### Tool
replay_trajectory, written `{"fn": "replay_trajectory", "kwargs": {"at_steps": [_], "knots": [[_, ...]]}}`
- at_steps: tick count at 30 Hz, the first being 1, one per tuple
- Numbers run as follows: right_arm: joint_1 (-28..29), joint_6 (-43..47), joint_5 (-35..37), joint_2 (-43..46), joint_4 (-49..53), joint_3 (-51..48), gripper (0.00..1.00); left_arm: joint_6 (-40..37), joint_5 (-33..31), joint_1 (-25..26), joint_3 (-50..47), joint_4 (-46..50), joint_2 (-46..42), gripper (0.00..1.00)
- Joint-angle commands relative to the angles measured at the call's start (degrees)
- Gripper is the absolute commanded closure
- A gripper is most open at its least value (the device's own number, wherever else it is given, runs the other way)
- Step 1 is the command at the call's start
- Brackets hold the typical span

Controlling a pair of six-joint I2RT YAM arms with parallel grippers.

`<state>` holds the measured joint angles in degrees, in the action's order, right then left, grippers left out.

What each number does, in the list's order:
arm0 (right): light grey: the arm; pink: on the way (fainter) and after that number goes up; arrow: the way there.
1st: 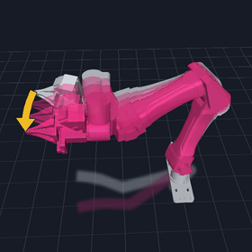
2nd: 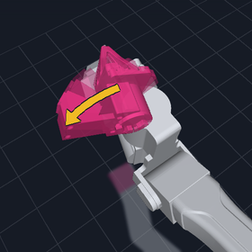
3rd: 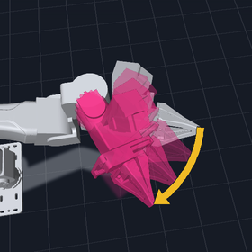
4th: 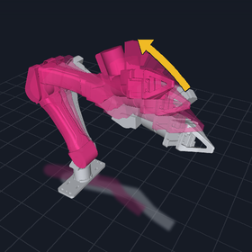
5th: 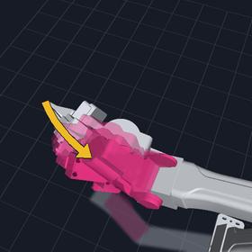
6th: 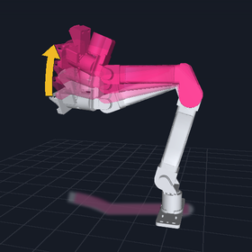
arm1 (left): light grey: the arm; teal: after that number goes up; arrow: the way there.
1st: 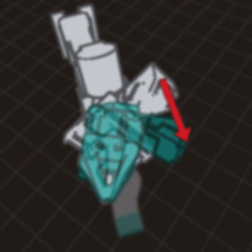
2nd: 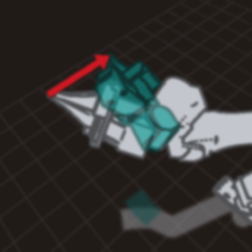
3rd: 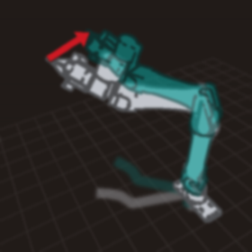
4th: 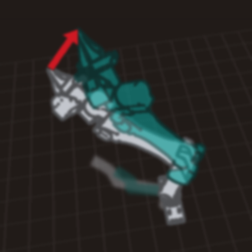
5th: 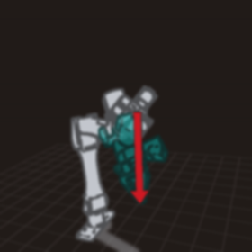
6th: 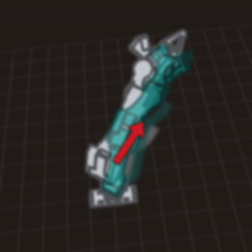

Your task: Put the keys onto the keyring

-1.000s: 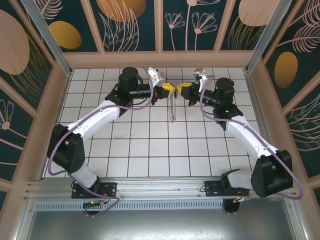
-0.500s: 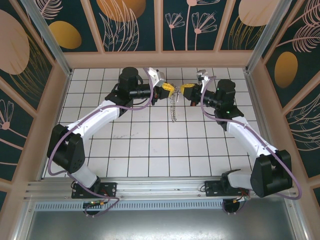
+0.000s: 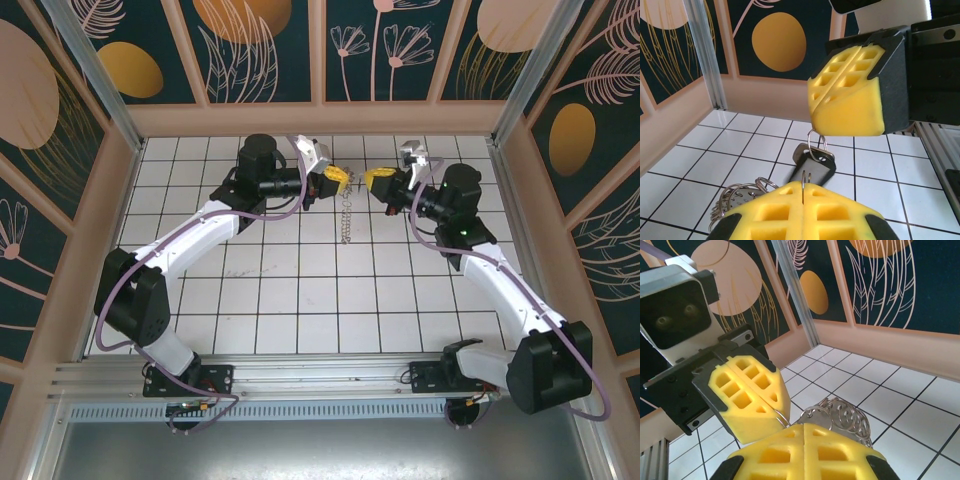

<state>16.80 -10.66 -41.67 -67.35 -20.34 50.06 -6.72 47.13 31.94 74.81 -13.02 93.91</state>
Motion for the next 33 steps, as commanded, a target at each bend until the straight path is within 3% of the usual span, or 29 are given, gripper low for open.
{"fn": "replay_trajectory", "kwargs": {"at_steps": [1,13,21,33], "knots": [[-0.03,-0.42,-0.57,1.25,0.16,-1.01,1.00,-1.31,-0.18,0.41,2.23,-0.48,0.25,1.00],[0.21,-5.30,6.24,5.13,3.56,-13.02,1.00,-0.21,-5.35,0.40,-5.08,-3.40,-6.15,1.00],[2.44,-9.36,16.27,5.30,10.39,-20.56,1.00,2.65,-5.99,0.40,-9.08,-6.65,-9.42,1.00],[10.86,-8.86,32.79,-2.13,17.95,-20.00,1.00,4.05,-6.34,0.36,-12.08,-8.87,-12.19,1.00]]}}
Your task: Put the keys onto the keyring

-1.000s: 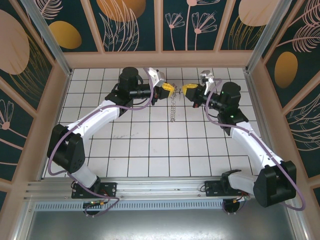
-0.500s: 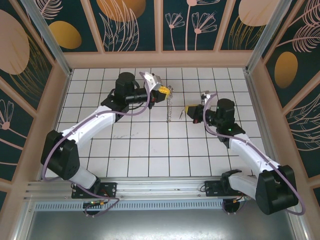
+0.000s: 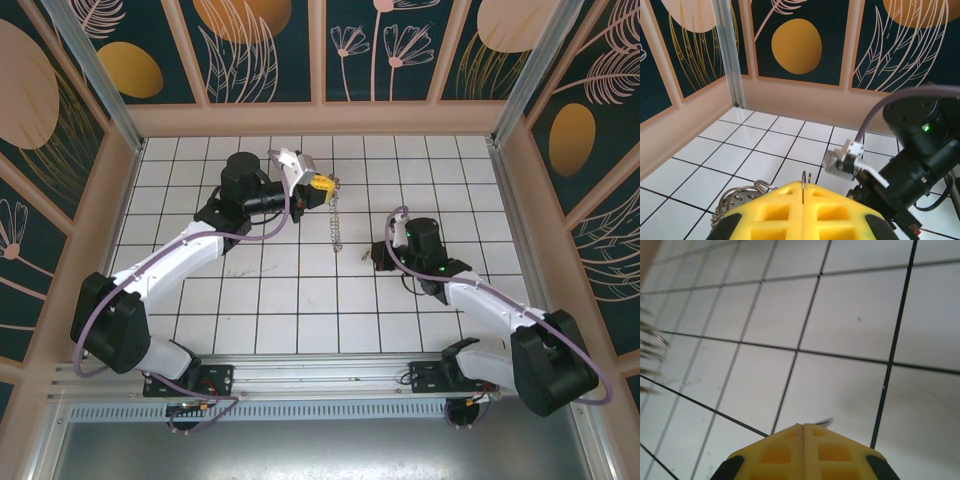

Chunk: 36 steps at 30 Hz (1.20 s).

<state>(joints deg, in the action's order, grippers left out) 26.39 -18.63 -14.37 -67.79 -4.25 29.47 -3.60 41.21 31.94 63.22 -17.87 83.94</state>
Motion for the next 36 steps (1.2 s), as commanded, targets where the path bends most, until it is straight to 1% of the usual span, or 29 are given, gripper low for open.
{"fn": "replay_trajectory", "kwargs": {"at_steps": [1,7,16,24,26,29,31,35,36], "knots": [[1.70,-0.92,6.23,-2.66,1.72,0.67,1.00,1.03,-0.58,0.39,-0.76,-4.25,-2.34,1.00],[3.23,-1.19,7.47,-7.74,0.19,1.19,1.00,0.99,-0.96,0.40,-1.50,-4.68,-3.26,1.00],[3.58,-2.61,5.36,-15.19,-3.73,3.16,1.00,1.32,-0.96,0.41,-1.70,-5.03,-3.17,1.00],[3.58,-3.14,4.53,-18.63,-3.56,5.18,0.99,1.72,-0.65,0.39,-1.79,-5.42,-2.91,1.00],[3.42,-3.83,4.01,-18.54,-3.39,5.61,0.87,1.83,-0.54,0.36,-1.86,-5.70,-2.91,1.00],[3.21,-5.10,3.31,-17.87,-2.71,6.07,0.74,2.05,-0.34,0.33,-1.92,-6.16,-2.82,1.00],[2.80,-6.28,2.87,-17.36,-1.99,6.56,0.68,2.10,-0.36,0.40,-1.96,-6.27,-2.75,1.00],[2.27,-9.73,2.51,-16.66,0.35,7.53,0.60,1.93,-0.34,0.39,-1.99,-6.47,-2.98,1.00],[2.27,-10.67,2.73,-16.59,1.12,7.89,0.59,1.92,-0.40,0.36,-2.09,-6.55,-2.99,1.00]]}}
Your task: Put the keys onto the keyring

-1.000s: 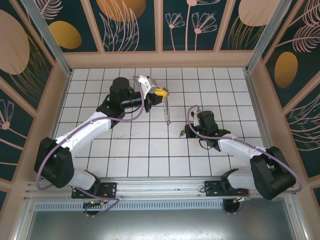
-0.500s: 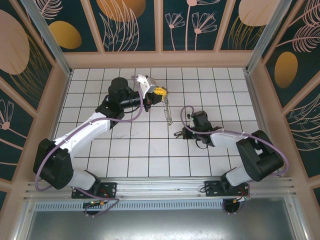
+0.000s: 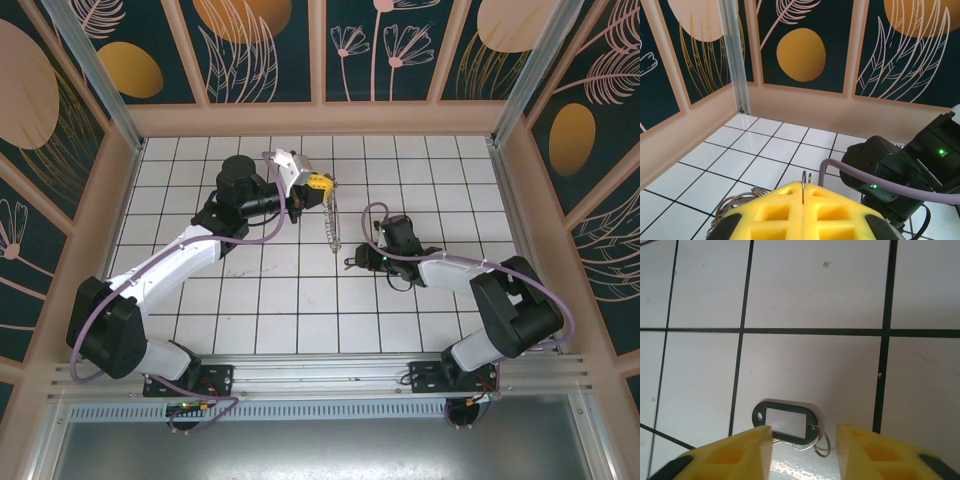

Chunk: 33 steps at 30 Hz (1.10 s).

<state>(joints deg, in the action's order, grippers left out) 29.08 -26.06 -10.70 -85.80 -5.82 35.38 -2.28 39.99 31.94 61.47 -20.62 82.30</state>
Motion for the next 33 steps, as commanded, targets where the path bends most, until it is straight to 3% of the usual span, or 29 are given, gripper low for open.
{"fn": "replay_trajectory", "kwargs": {"at_steps": [1,23,33], "knots": [[-0.43,-4.04,-0.65,1.21,3.51,2.22,0.59,0.61,0.79,0.36,-0.39,-3.89,-1.43,1.00],[-0.34,-7.59,-3.18,-3.71,0.47,0.04,0.64,0.02,0.35,0.35,-1.50,-4.56,-2.56,1.00],[-0.16,-7.43,-4.24,-5.63,-1.12,1.01,0.72,-0.10,0.20,0.40,-1.51,-4.57,-2.07,1.00]]}}
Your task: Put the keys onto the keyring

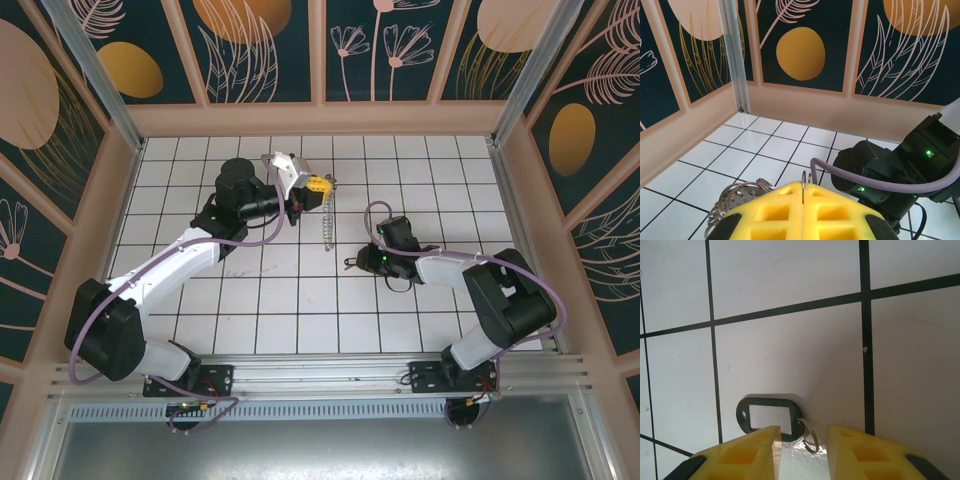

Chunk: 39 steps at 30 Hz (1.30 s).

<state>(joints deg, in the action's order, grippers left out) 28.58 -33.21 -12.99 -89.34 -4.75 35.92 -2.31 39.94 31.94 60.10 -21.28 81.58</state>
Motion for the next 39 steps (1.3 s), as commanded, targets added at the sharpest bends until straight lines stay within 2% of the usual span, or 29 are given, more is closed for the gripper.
{"fn": "replay_trajectory", "kwargs": {"at_steps": [1,8,12,15,19,22,28,33,39], "knots": [[0.34,-0.27,-2.03,-2.23,-2.28,0.75,0.73,-0.07,0.26,0.37,-0.14,-3.94,-1.36,1.00],[0.38,0.05,-2.30,-3.40,-2.62,1.95,0.84,-0.16,0.17,0.40,-0.24,-4.03,-1.16,1.00],[0.37,0.38,-2.47,-3.83,-2.63,2.31,1.00,-0.29,0.14,0.33,-0.18,-4.07,-0.99,1.00],[0.08,1.35,-1.99,-3.28,-1.84,2.70,1.00,-0.17,0.20,0.40,-0.15,-4.12,-0.90,1.00],[-2.58,5.45,-3.53,2.21,-2.41,2.66,1.00,-0.13,0.38,0.40,0.01,-3.95,-0.96,1.00],[-5.38,10.67,-7.64,8.35,-3.86,2.74,1.00,-0.12,0.39,0.40,0.41,-3.43,-1.03,1.00],[-11.37,17.93,-24.01,18.70,-9.70,2.65,1.00,-0.17,0.62,0.34,1.16,-2.46,-0.90,1.00],[-15.31,19.02,-35.86,24.76,-14.60,3.42,1.00,-0.23,0.97,0.36,1.58,-1.80,-0.73,1.00],[-16.70,17.61,-42.55,28.47,-19.00,5.95,1.00,-0.03,3.48,0.38,3.85,0.03,0.89,1.00]]}}
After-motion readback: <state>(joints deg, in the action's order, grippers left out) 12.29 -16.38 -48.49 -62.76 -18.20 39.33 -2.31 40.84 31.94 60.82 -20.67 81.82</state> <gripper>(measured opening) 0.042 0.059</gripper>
